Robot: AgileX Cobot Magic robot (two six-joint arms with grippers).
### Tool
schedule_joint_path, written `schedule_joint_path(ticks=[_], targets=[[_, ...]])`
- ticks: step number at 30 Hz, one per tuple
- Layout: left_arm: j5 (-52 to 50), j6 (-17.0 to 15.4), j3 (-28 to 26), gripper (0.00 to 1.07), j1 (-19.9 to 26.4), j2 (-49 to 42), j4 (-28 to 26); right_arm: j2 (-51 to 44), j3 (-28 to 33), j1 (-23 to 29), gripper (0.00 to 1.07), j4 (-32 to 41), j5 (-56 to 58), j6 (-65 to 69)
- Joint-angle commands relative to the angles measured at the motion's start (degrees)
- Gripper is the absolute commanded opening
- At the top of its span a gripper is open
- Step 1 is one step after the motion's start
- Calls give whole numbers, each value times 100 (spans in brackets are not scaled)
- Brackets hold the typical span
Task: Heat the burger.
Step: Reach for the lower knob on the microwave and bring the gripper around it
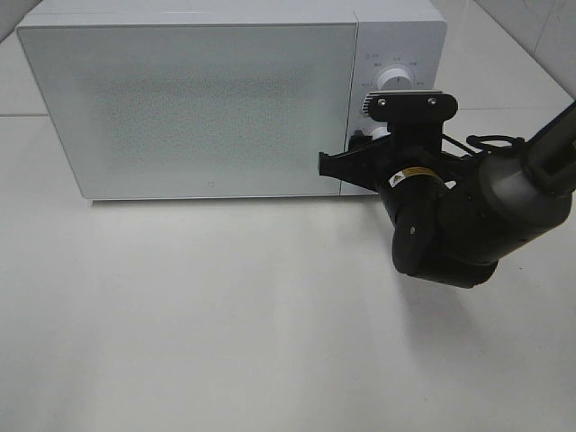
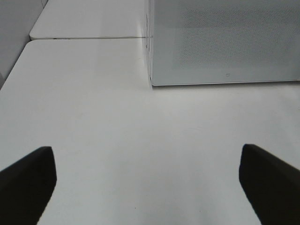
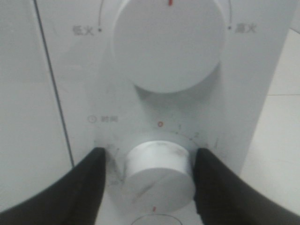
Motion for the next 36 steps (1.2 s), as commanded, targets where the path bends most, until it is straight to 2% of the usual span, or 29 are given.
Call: schedule_joint_path(ticks=[1, 2, 3, 4, 6, 13, 16, 18, 21, 23, 24, 26, 29, 30, 31, 34, 36], targets=[[0, 23, 29, 98, 17, -126, -40, 11, -57, -52, 21, -92, -166, -6], [0, 23, 29, 98, 17, -126, -40, 11, -57, -52, 14, -92, -166, -17], [0, 23, 29, 98, 17, -126, -40, 11, -57, -52, 14, -92, -166, -17], [0, 23, 29, 98, 17, -126, -40, 11, -57, -52, 3, -120, -172, -17], [0, 23, 29, 98, 17, -126, -40, 11, -57, -52, 0, -166, -218, -17], [0, 23, 29, 98, 17, -126, -40, 11, -57, -52, 0, -418, -344, 109], [0, 23, 29, 98, 17, -126, -40, 11, -57, -52, 0, -441, -384, 693], [0, 23, 29, 98, 17, -126, -40, 11, -57, -52, 0, -619, -384, 1490], [0, 23, 29, 98, 17, -126, -40, 11, -57, -52, 0, -722, -384, 1828], [0, 23, 29, 98, 17, -126, -40, 11, -57, -52, 0, -1043, -384, 2979], [0, 23, 29, 98, 17, -126, -40, 11, -57, -52, 0, -1043, -384, 2979], [0, 23, 29, 98, 17, -126, -40, 11, -57, -52, 0, -1558, -384, 4377], [0, 23, 29, 98, 17, -126, -40, 11, -57, -52, 0, -1696, -384, 4744], [0, 23, 29, 98, 17, -126, -40, 11, -57, -52, 0, -1862, -390, 5477], [0, 23, 29, 98, 17, -126, -40, 11, -57, -52, 0, -1896, -430, 6045], [0, 23, 29, 98, 17, -126, -40, 11, -57, -52, 0, -1902, -464, 6463], [0, 23, 29, 98, 17, -126, -40, 11, -57, -52, 0, -1891, -561, 7683]])
